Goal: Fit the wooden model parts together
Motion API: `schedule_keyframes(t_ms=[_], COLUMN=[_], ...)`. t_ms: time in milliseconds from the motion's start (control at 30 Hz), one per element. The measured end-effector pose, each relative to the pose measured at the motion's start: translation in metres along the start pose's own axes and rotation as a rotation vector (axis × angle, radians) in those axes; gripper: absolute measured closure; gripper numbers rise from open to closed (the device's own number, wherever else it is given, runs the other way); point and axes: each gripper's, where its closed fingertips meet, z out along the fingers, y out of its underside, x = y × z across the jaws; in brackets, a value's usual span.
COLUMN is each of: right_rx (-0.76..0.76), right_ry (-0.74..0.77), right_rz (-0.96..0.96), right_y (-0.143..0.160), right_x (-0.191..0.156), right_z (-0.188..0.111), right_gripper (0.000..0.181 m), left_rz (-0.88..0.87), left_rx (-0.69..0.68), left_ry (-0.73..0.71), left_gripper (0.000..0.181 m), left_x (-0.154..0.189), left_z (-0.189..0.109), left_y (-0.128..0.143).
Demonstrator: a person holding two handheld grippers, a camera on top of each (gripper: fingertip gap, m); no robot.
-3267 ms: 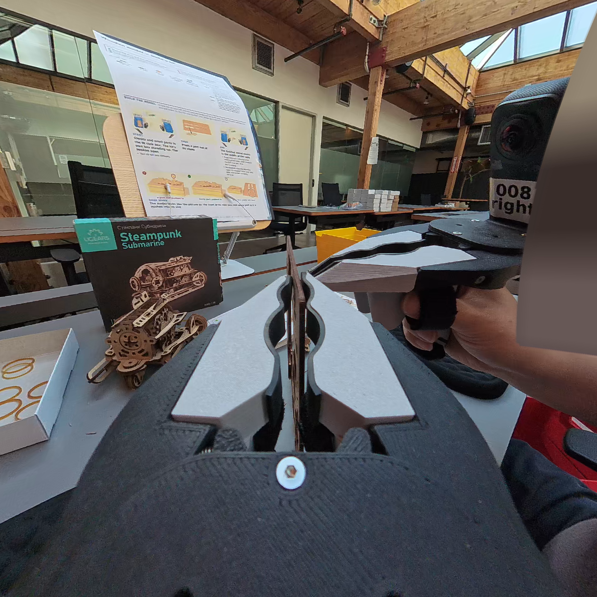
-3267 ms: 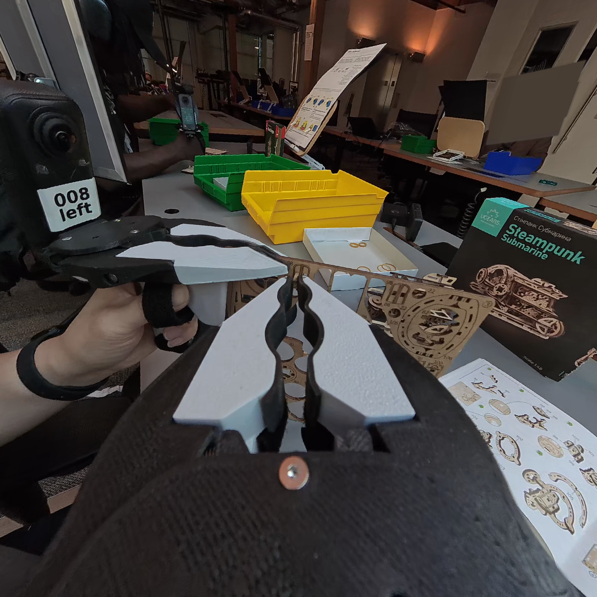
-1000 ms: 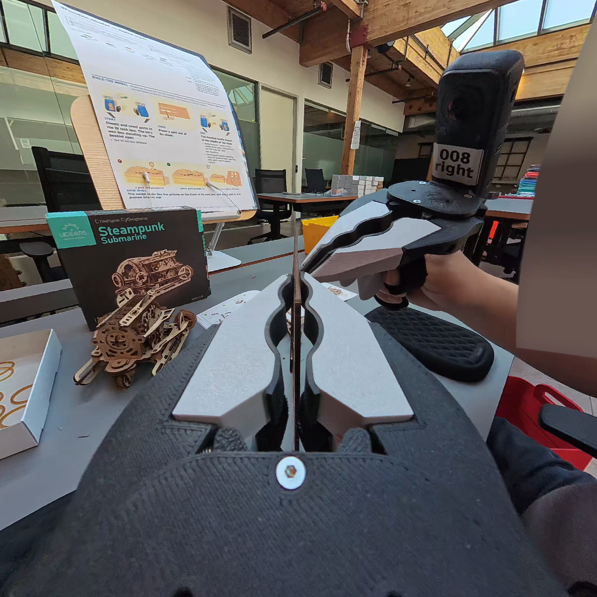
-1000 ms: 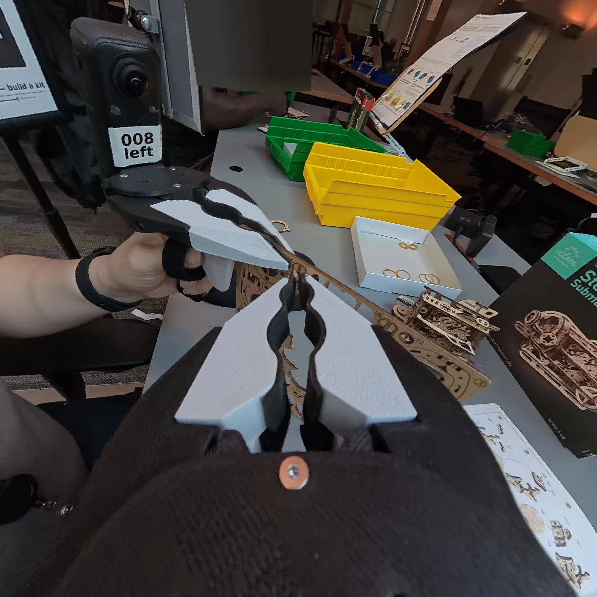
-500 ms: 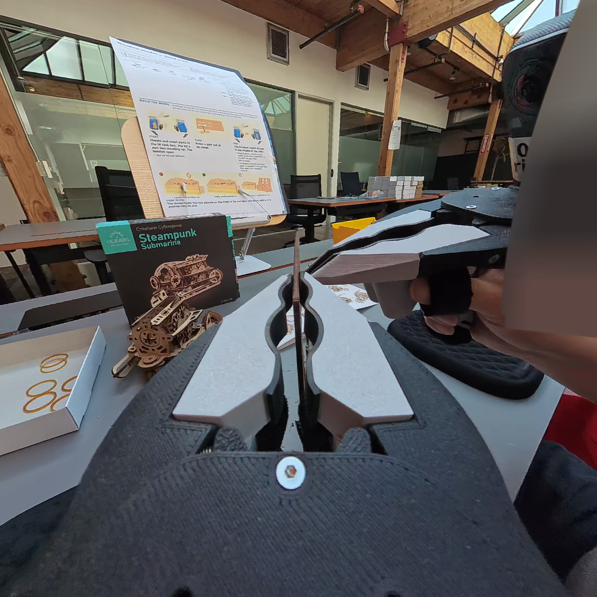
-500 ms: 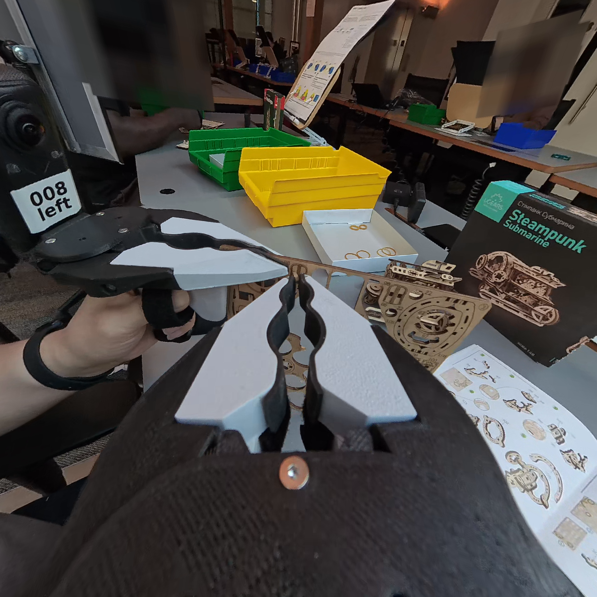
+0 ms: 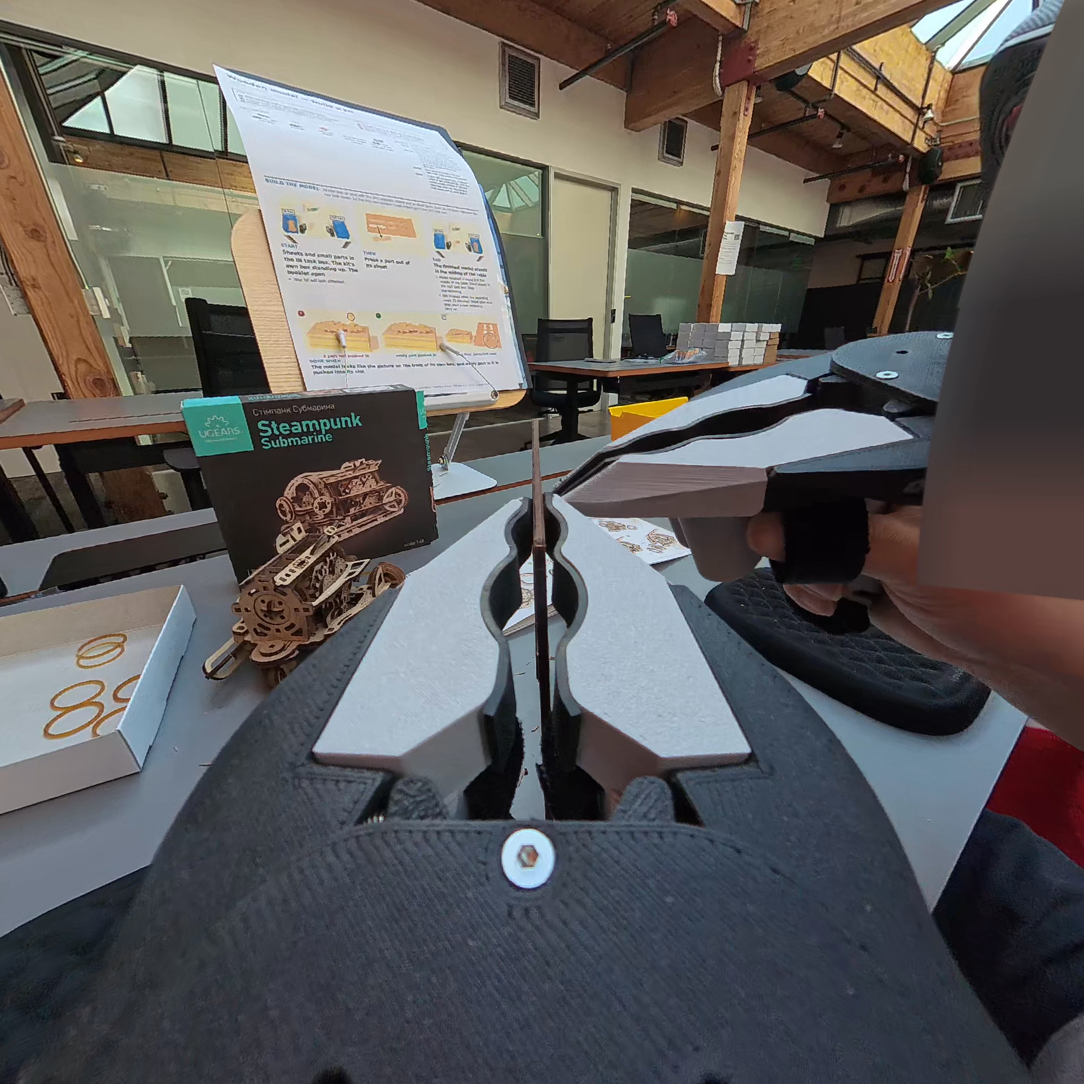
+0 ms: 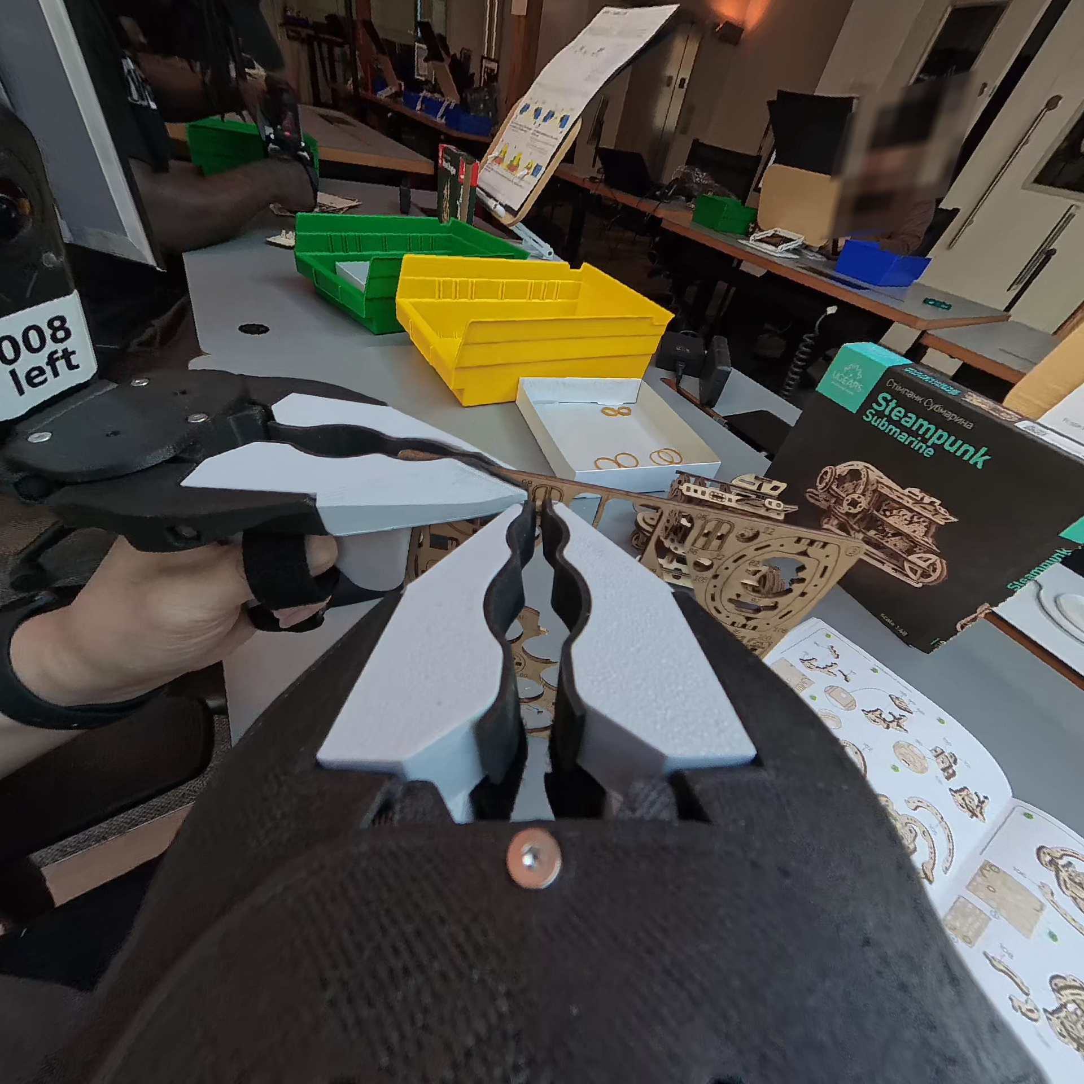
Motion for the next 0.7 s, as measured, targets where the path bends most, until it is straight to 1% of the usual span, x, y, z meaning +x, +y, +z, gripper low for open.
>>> schedule_keyframes(t_ms=[67,233,700], right_rx=[-0.022,0.012,0.039], right_ry=[-0.021,0.008,-0.011], right_rz=[0.016,-0.014,-0.006], right_y=[-0.0014,-0.0012,-0.0003], right_x=[0.0003,0.0004,0.0001], right_z=[-0.0014,-0.0005,-0.0018], right_gripper=[0.181,0.181,0.181], left_rz=[0.009,-0.007,-0.018], left_rx=[-0.002,0.004,0.006], left_ry=[0.003,0.003,0.014], left_gripper=[0.181,0.181,0.181], left_x=[0.0014,0.0001,0.0005], left_z=[0.0005,0.0008,0.0005], left_y=[0.0001,0.0001,-0.0001])
